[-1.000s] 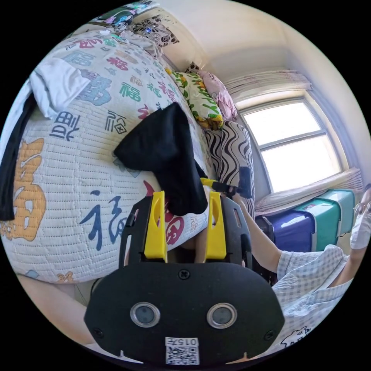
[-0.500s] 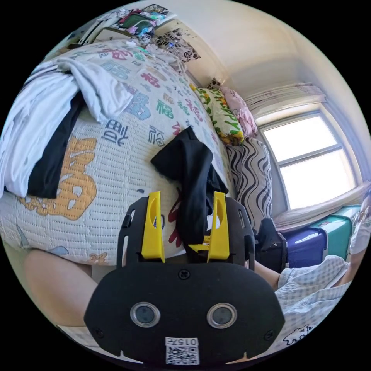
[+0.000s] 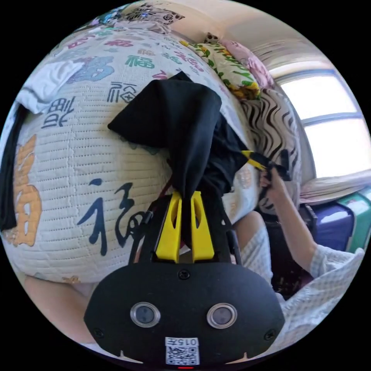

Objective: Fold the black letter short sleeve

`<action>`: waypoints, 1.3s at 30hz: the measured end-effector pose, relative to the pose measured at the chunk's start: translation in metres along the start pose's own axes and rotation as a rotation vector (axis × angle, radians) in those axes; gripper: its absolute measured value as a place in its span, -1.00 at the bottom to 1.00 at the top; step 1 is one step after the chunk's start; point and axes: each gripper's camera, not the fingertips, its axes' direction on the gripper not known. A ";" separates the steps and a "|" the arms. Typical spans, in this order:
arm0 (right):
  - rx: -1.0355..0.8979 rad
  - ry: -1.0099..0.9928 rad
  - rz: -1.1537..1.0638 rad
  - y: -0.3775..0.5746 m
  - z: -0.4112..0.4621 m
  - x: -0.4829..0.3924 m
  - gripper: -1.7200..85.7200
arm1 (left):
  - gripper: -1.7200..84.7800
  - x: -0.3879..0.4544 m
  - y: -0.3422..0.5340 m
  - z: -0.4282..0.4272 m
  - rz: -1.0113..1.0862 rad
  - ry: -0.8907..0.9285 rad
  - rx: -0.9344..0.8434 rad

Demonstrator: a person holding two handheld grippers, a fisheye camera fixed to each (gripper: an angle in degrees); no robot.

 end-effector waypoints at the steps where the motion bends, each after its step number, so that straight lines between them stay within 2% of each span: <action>1: -0.007 -0.045 -0.010 -0.001 -0.001 0.003 -0.86 | -0.90 -0.002 -0.002 -0.003 -0.001 0.015 0.008; 6: 0.169 -0.206 0.039 0.034 -0.072 0.026 -0.96 | -0.95 -0.022 -0.014 -0.066 0.011 0.084 0.171; 10: 0.196 -0.240 0.039 0.080 -0.121 0.038 -0.96 | -0.96 -0.039 -0.023 -0.091 0.035 0.201 0.195; 11: 0.197 -0.231 0.061 0.094 -0.130 0.041 -0.96 | -0.96 -0.040 -0.028 -0.087 0.060 0.205 0.148; 14: 0.030 -0.136 0.132 0.120 -0.119 0.052 -0.96 | -0.95 -0.041 -0.032 -0.056 0.074 0.134 -0.012; 17: -0.002 -0.141 0.208 0.143 -0.110 0.067 -0.94 | -0.93 -0.049 -0.022 -0.019 0.014 0.194 -0.129; 19: 0.066 -0.180 0.231 0.154 -0.117 0.070 -0.92 | -0.90 -0.051 -0.012 -0.014 -0.030 0.175 -0.104; 22: 0.168 -0.125 0.233 0.171 -0.139 0.064 -0.88 | -0.82 -0.041 -0.002 -0.034 -0.047 0.080 0.012; 24: 0.228 -0.051 0.193 0.181 -0.155 0.050 -0.85 | -0.80 -0.013 -0.008 -0.050 0.048 -0.016 0.059; 28: 0.231 -0.042 0.062 0.177 -0.152 0.021 -0.82 | -0.78 0.056 -0.043 -0.033 0.316 -0.013 0.034; 31: 0.149 -0.164 0.028 0.160 -0.121 0.015 -0.78 | -0.75 0.113 -0.076 0.029 0.493 -0.025 -0.085; 33: 0.136 -0.111 -0.011 0.151 -0.104 0.007 -0.76 | -0.74 0.142 -0.095 0.086 0.585 -0.030 -0.220; 36: 0.154 0.098 -0.101 0.137 -0.101 -0.007 -0.72 | -0.75 0.158 -0.106 0.128 0.630 -0.051 -0.328; 39: 0.077 0.145 -0.204 0.117 -0.089 -0.011 -0.75 | -0.77 0.149 -0.117 0.142 0.574 -0.077 -0.351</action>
